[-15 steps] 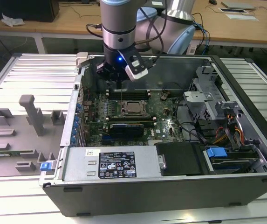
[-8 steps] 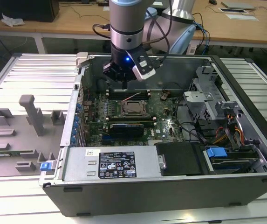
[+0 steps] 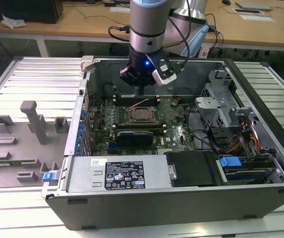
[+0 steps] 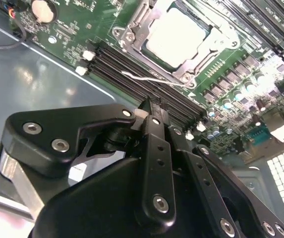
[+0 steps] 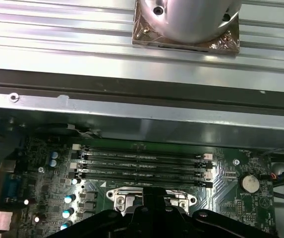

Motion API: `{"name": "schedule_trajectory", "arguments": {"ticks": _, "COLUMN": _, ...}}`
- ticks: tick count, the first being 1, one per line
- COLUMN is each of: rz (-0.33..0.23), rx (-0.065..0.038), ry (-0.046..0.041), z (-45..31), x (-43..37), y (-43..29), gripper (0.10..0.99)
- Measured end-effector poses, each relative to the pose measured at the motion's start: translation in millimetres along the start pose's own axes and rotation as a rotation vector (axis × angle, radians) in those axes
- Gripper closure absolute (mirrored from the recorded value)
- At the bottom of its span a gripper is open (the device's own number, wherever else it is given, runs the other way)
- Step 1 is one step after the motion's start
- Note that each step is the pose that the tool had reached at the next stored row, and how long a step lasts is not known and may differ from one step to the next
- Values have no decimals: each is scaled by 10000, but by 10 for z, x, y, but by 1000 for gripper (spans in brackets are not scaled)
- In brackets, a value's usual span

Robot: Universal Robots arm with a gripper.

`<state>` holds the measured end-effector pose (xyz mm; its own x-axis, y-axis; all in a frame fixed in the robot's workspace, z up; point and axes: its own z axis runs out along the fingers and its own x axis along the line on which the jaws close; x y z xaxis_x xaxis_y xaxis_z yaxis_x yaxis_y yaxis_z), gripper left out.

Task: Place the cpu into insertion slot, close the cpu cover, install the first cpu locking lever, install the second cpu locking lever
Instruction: 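Install the first cpu locking lever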

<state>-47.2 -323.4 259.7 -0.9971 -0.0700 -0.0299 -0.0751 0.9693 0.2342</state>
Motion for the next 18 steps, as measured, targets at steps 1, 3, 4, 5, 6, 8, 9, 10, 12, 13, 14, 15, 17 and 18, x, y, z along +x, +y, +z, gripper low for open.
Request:
{"name": "schedule_trajectory", "arguments": {"ticks": 1, "rz": 1, "rx": 0, "ry": -2, "z": 1, "x": -1, "y": 0, "gripper": 980}}
{"name": "schedule_trajectory", "arguments": {"ticks": 3, "rz": 1, "rx": 0, "ry": -1, "z": 0, "x": -1, "y": 1, "gripper": 980}}
{"name": "schedule_trajectory", "arguments": {"ticks": 4, "rz": -3, "rx": 0, "ry": -4, "z": 1, "x": -2, "y": 0, "gripper": 980}}
{"name": "schedule_trajectory", "arguments": {"ticks": 5, "rz": -23, "rx": 4, "ry": -67, "z": 9, "x": -2, "y": -1, "gripper": 980}}
{"name": "schedule_trajectory", "arguments": {"ticks": 6, "rz": -62, "rx": 17, "ry": -228, "z": 17, "x": 3, "y": -3, "gripper": 980}}
{"name": "schedule_trajectory", "arguments": {"ticks": 8, "rz": -121, "rx": 36, "ry": -470, "z": 25, "x": 11, "y": -4, "gripper": 980}}
{"name": "schedule_trajectory", "arguments": {"ticks": 9, "rz": -150, "rx": 45, "ry": -591, "z": 28, "x": 15, "y": -5, "gripper": 980}}
{"name": "schedule_trajectory", "arguments": {"ticks": 10, "rz": -171, "rx": 52, "ry": -675, "z": 30, "x": 17, "y": -5, "gripper": 980}}
{"name": "schedule_trajectory", "arguments": {"ticks": 12, "rz": -233, "rx": 70, "ry": -927, "z": 36, "x": 24, "y": -6, "gripper": 980}}
{"name": "schedule_trajectory", "arguments": {"ticks": 13, "rz": -280, "rx": 86, "ry": -1122, "z": 40, "x": 30, "y": -7, "gripper": 980}}
{"name": "schedule_trajectory", "arguments": {"ticks": 14, "rz": -306, "rx": 96, "ry": -1234, "z": 41, "x": 34, "y": -7, "gripper": 980}}
{"name": "schedule_trajectory", "arguments": {"ticks": 15, "rz": -350, "rx": 112, "ry": -1409, "z": 43, "x": 39, "y": -7, "gripper": 980}}
{"name": "schedule_trajectory", "arguments": {"ticks": 17, "rz": -429, "rx": 140, "ry": -1732, "z": 46, "x": 51, "y": -7, "gripper": 980}}
{"name": "schedule_trajectory", "arguments": {"ticks": 18, "rz": -451, "rx": 149, "ry": -1821, "z": 50, "x": 56, "y": -3, "gripper": 980}}
